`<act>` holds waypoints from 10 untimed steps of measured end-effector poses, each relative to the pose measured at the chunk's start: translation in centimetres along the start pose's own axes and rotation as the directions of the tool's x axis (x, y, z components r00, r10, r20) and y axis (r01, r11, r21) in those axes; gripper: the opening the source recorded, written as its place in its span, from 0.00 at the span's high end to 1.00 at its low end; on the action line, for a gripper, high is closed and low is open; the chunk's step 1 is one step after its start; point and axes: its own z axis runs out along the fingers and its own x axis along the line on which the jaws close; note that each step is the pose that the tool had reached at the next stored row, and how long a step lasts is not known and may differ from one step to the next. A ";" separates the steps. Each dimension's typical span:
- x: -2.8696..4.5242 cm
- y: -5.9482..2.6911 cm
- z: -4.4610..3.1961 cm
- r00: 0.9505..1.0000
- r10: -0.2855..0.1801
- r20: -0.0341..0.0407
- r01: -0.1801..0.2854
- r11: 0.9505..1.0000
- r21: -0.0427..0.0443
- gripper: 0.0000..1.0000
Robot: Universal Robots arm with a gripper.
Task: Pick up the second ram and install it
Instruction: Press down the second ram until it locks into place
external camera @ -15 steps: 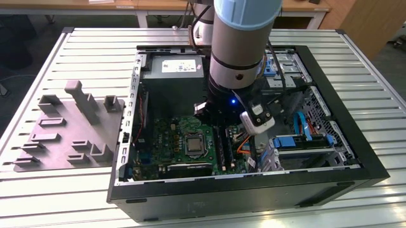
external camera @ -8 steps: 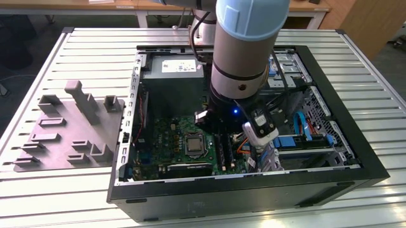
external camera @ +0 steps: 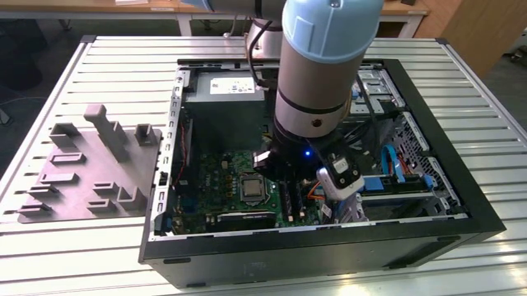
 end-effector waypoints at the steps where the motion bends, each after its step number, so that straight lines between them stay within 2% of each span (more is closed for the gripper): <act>1: 0.00 -0.04 0.07 1.000 0.000 0.000 0.000 1.000 0.000 0.90; 10: -0.06 -0.71 0.50 1.000 0.000 -0.005 0.000 1.000 0.000 0.90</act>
